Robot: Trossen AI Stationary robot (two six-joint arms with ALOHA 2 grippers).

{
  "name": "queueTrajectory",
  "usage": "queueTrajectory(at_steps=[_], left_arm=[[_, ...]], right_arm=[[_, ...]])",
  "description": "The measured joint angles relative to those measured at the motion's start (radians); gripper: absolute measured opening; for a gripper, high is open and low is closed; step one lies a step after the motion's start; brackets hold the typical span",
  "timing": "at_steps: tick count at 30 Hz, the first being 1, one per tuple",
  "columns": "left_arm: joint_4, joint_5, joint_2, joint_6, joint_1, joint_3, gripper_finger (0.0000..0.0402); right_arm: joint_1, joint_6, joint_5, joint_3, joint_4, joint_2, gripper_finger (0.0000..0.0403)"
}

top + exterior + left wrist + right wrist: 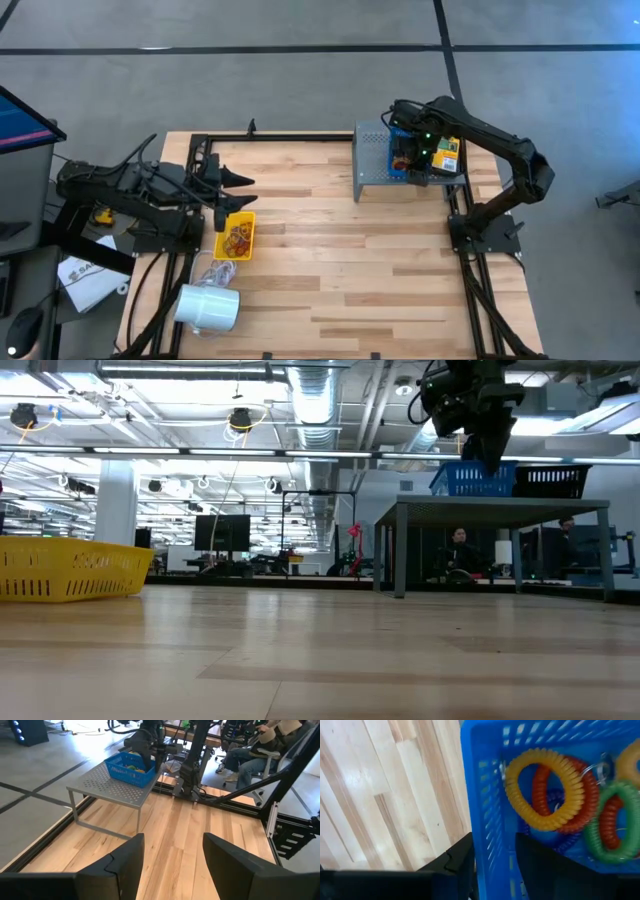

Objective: Pick & Place Office Desk Supplies
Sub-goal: Put the blue bin with the colored spring keychain on the shelf, then put the yellow bin with the colored rubber band on the shelf

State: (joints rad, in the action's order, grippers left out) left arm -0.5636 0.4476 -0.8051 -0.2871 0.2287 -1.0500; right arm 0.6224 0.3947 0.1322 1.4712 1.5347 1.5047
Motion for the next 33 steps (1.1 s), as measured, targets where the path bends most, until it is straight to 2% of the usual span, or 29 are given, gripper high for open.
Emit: queueTrajectory(at_steps=[4,11,14,17,21,27,33], left_arm=[[0.0,-0.002,0.0,0.001,-0.016,0.0,0.0197],[0.0,-0.066,0.0,0.003,-0.048,0.0,0.0197],[0.0,-0.128,0.0,0.038,-0.059,0.0,0.0197],[-0.009,-0.235,-0.017,0.08,-0.059,-0.003,0.0197],[-0.205,-0.364,-0.102,0.068,-0.059,-0.05,0.0197],[-0.516,-0.492,-0.309,0.098,-0.029,-0.128,0.0197],[-0.759,-0.498,-0.508,0.15,-0.014,-0.133,0.0197]], right_arm=[[-0.004,-0.021,0.003,0.037,0.002,0.0,0.0137],[-0.053,-0.045,0.005,0.098,0.006,0.0,0.0137],[-0.08,-0.077,0.006,0.142,0.011,0.0,0.0137],[-0.114,-0.114,0.017,0.206,0.031,0.0,0.0137],[-0.174,-0.169,0.027,0.314,0.035,-0.005,0.0137],[-0.284,-0.286,0.026,0.504,0.021,-0.008,0.0133],[-0.404,-0.407,0.015,0.603,-0.039,-0.008,0.0128]])
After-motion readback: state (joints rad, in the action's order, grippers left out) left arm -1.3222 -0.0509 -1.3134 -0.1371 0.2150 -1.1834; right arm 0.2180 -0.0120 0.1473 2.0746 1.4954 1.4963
